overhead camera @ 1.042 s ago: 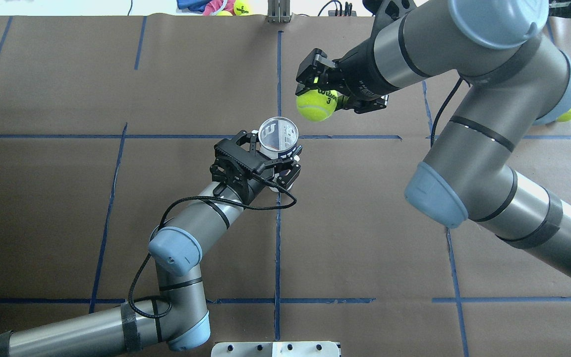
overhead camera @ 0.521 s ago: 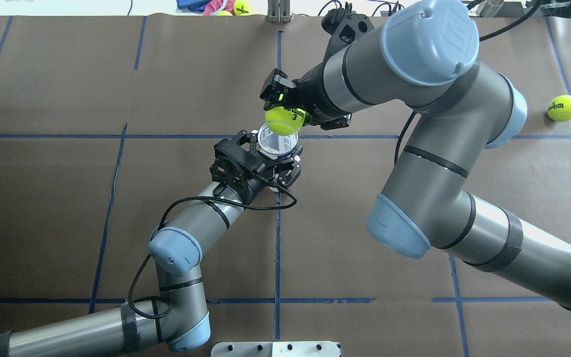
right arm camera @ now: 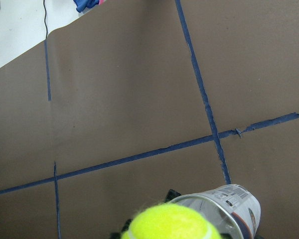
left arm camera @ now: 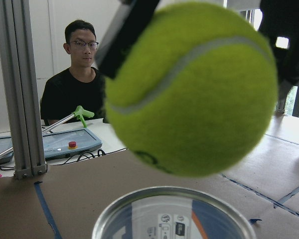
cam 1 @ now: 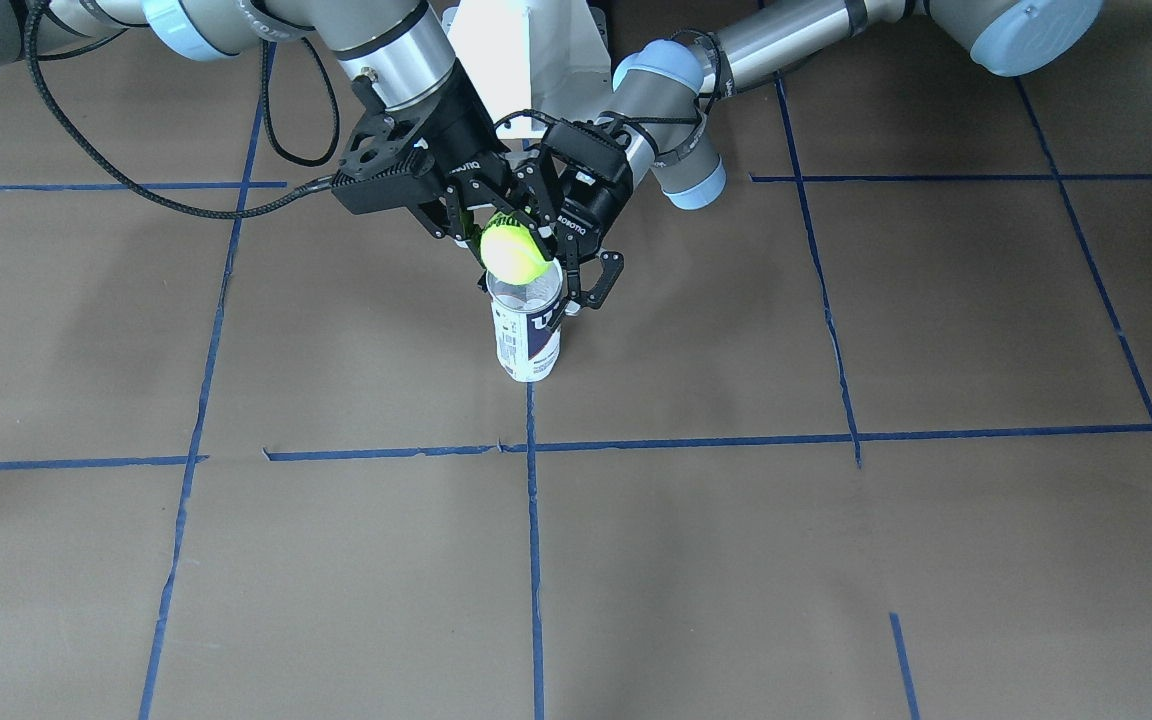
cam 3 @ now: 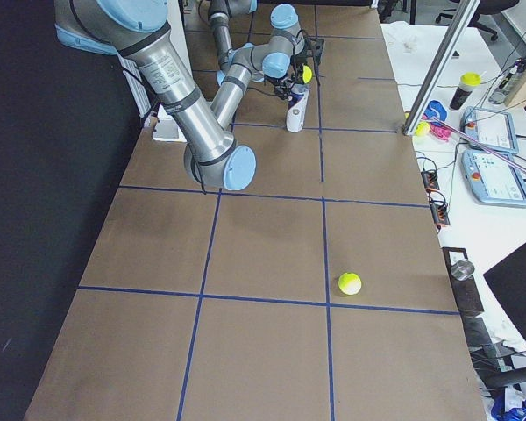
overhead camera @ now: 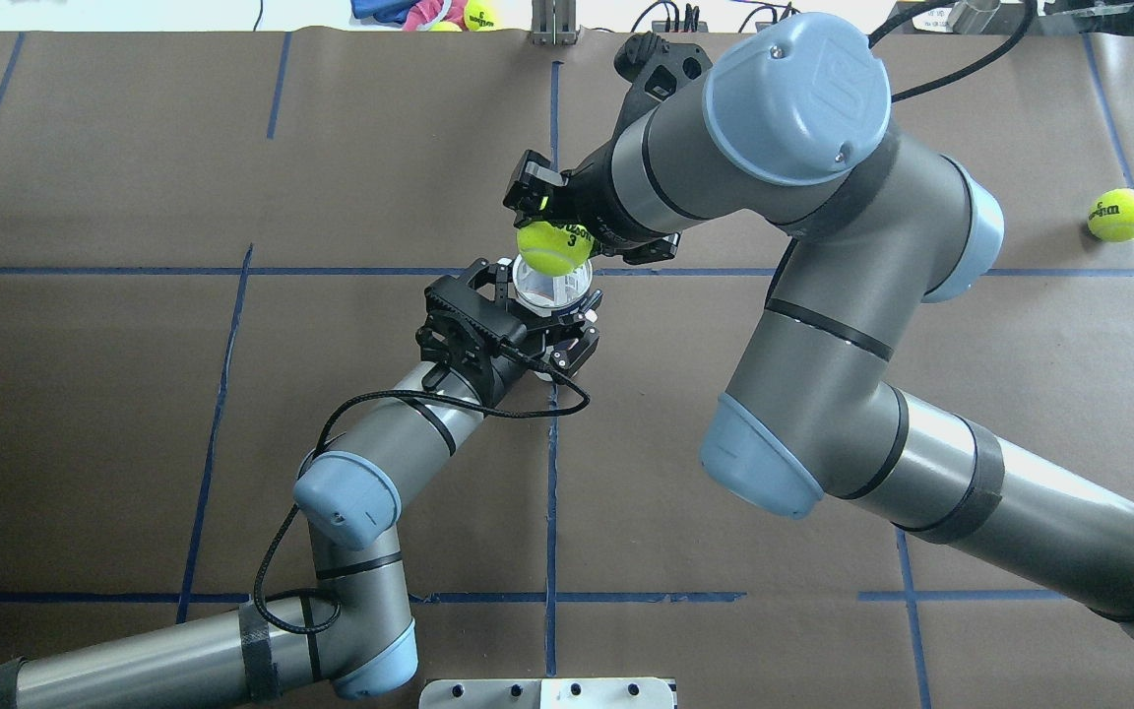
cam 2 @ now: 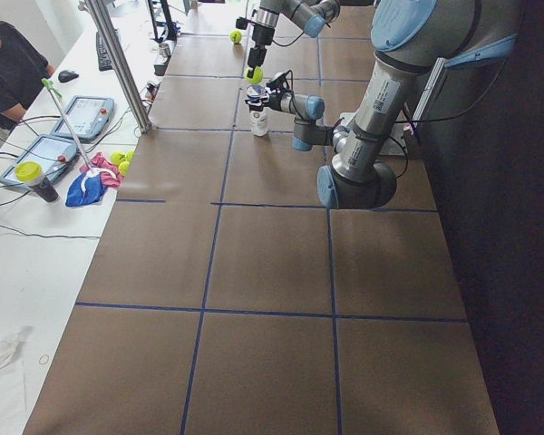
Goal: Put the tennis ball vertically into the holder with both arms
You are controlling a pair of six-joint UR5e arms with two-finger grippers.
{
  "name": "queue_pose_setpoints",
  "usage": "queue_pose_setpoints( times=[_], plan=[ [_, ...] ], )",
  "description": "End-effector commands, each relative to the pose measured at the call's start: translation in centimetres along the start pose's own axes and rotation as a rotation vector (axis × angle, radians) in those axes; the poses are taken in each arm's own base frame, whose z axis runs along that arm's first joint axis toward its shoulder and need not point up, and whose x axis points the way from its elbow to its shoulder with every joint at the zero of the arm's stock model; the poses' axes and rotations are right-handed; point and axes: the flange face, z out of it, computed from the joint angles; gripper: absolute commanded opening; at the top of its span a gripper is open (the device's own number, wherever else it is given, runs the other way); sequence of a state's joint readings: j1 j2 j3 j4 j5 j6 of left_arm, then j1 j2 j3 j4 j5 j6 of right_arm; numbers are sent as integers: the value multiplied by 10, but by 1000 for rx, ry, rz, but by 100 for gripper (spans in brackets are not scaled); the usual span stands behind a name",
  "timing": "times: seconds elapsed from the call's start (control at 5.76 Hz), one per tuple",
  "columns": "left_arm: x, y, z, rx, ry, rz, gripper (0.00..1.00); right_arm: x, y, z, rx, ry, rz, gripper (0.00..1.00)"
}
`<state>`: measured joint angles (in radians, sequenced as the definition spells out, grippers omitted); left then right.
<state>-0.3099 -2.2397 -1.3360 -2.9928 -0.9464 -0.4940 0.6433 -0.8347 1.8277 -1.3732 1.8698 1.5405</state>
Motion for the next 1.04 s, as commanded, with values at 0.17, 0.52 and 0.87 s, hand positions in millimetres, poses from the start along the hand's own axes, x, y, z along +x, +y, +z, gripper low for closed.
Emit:
queue_pose_setpoints(
  times=[0.17,0.52,0.87],
  plan=[
    [0,1,0,-1,-1,1,90,0,4,4,-5,0,-13,94],
    [0,0,0,0,0,0,90,1,1,-3,-2,-7,-29,94],
    [0,1,-1,-2,1,1,90,75,-73,-32,-10,62,-96,94]
  ],
)
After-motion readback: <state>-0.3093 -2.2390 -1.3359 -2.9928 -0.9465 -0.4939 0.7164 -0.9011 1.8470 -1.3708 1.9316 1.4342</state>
